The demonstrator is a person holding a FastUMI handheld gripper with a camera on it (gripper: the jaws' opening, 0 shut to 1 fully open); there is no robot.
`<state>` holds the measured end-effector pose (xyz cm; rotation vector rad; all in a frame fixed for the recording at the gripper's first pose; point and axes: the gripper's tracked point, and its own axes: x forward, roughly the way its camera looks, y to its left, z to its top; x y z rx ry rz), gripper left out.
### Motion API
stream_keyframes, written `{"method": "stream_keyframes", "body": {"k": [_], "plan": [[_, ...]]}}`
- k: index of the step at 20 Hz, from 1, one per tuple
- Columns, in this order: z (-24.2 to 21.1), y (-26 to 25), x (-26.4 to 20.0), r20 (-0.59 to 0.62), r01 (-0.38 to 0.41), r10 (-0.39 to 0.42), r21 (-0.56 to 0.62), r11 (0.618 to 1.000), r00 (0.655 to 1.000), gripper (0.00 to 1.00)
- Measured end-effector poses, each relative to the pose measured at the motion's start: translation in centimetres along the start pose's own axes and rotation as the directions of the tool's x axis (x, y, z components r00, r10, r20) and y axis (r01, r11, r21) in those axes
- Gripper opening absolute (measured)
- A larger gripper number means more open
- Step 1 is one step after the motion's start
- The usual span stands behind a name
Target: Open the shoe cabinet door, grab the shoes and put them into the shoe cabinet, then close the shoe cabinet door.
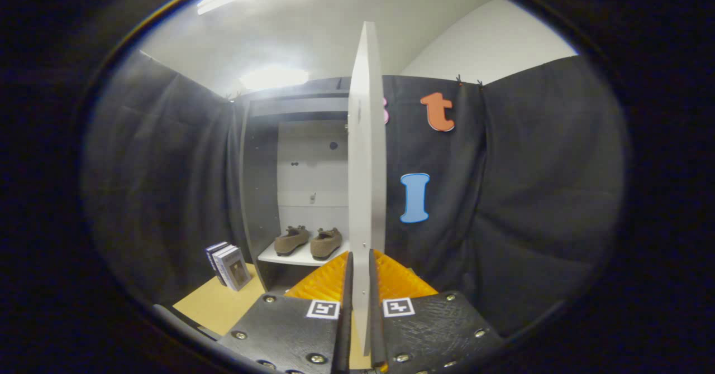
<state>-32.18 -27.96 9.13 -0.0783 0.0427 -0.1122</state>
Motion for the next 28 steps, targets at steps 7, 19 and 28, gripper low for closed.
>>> {"method": "stream_keyframes", "body": {"k": [7, 19, 28], "plan": [[-2.3, -4.4, 2.6, -0.039, 0.057, -0.056, 0.038, 0.998, 0.998, 0.14], [-4.9, -1.8, 5.2, -0.09, -0.051, 0.059, 0.082, 0.995, 0.994, 0.38], [-5.2, 6.6, 5.8, -0.092, -0.25, 0.261, 0.113, 0.962, 0.961, 0.38]]}}
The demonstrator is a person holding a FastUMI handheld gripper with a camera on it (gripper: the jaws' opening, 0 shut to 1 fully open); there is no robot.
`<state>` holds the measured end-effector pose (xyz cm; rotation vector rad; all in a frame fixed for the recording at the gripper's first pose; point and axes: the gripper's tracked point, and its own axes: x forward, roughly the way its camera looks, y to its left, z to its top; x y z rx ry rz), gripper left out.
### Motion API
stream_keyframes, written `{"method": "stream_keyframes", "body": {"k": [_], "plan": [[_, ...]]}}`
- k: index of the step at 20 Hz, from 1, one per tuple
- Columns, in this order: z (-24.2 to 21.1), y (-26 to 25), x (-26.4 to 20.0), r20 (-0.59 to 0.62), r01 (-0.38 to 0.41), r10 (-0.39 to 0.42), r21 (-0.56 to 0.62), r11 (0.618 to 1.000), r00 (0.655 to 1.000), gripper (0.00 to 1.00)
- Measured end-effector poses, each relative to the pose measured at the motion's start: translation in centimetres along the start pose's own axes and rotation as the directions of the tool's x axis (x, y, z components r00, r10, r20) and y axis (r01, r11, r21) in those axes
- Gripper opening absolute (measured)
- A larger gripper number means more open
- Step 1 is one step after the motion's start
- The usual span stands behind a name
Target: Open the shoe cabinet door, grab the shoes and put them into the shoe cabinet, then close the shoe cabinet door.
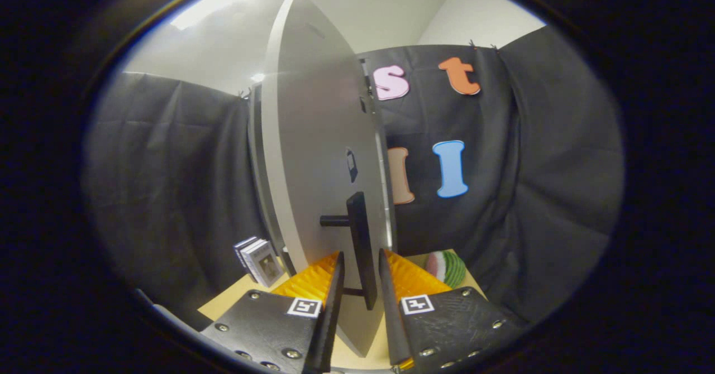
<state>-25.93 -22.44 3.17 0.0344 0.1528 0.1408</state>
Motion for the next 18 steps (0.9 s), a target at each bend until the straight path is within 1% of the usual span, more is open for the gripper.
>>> {"method": "stream_keyframes", "body": {"k": [2, 6, 13, 18], "plan": [[-0.5, 2.2, 1.0, -0.007, -0.029, 0.029, 0.001, 1.0, 1.0, 0.38], [-1.0, 4.8, 2.7, -0.02, -0.065, 0.065, 0.015, 0.998, 0.998, 0.4], [-1.8, 10.7, 6.0, -0.043, -0.159, 0.159, 0.006, 0.987, 0.986, 0.4], [-2.3, 14.2, 8.7, -0.048, -0.185, 0.184, -0.006, 0.983, 0.982, 0.4]]}}
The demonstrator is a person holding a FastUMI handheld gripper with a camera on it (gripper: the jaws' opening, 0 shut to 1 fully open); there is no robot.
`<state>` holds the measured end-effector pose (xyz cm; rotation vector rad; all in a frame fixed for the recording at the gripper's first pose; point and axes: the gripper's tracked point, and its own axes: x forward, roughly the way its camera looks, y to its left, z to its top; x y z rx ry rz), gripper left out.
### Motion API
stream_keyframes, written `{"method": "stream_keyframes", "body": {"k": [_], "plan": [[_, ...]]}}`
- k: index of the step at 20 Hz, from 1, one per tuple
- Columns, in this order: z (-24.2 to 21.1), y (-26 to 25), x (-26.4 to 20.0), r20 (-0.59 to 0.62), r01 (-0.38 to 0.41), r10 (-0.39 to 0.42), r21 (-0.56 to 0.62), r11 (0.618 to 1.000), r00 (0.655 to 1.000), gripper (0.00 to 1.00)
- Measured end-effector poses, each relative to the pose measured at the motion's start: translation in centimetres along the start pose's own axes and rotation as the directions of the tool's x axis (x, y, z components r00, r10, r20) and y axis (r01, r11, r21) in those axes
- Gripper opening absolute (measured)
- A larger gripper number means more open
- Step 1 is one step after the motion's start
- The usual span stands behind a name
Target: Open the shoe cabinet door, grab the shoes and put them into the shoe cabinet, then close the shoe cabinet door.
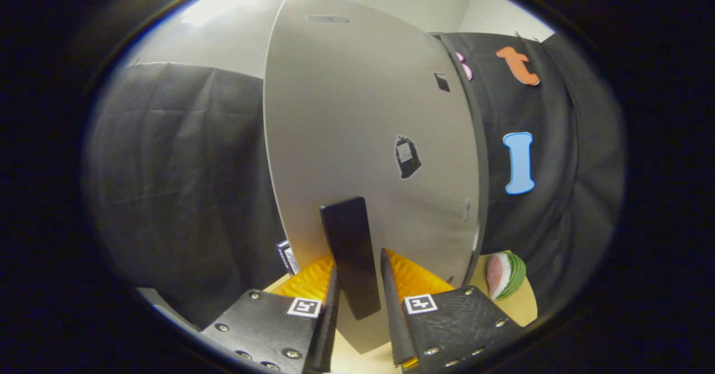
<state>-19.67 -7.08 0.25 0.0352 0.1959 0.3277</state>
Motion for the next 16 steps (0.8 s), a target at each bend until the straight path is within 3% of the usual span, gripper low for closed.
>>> {"method": "stream_keyframes", "body": {"k": [7, 16], "plan": [[-0.3, 3.0, 5.2, -0.007, -0.018, 0.018, 0.009, 1.0, 1.0, 0.45], [-0.1, 6.0, 11.1, 0.001, 0.013, -0.013, 0.003, 1.0, 1.0, 0.45]]}}
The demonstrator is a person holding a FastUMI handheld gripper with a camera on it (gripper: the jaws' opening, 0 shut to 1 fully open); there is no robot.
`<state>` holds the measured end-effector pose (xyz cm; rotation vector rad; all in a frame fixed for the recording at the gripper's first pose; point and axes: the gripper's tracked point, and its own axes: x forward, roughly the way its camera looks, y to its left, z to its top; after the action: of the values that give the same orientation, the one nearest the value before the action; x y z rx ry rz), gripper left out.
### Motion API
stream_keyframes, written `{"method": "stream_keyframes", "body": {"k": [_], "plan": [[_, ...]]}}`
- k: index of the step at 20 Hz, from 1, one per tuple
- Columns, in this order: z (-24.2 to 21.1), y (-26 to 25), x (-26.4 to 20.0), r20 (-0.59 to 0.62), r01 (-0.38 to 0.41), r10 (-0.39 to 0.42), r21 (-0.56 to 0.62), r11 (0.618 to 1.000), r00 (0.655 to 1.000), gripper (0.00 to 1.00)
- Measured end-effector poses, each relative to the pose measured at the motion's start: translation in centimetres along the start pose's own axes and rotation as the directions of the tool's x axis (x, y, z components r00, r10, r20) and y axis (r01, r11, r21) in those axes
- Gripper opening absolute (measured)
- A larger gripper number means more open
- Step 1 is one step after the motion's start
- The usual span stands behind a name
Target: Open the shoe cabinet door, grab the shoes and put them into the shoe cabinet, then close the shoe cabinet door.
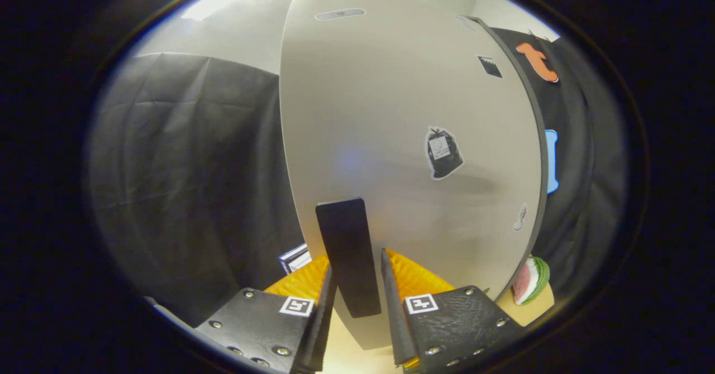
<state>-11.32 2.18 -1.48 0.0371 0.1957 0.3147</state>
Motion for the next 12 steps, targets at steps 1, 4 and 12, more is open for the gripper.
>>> {"method": "stream_keyframes", "body": {"k": [1, 4, 12], "plan": [[0.1, 0.1, 0.5, 0.002, 0.006, -0.006, 0.0, 1.0, 1.0, 0.45], [0.6, 0.3, 2.4, 0.005, 0.03, -0.03, 0.001, 1.0, 1.0, 0.45], [0.8, 0.4, 3.8, 0.018, 0.101, -0.101, 0.006, 0.995, 0.995, 0.45]]}}
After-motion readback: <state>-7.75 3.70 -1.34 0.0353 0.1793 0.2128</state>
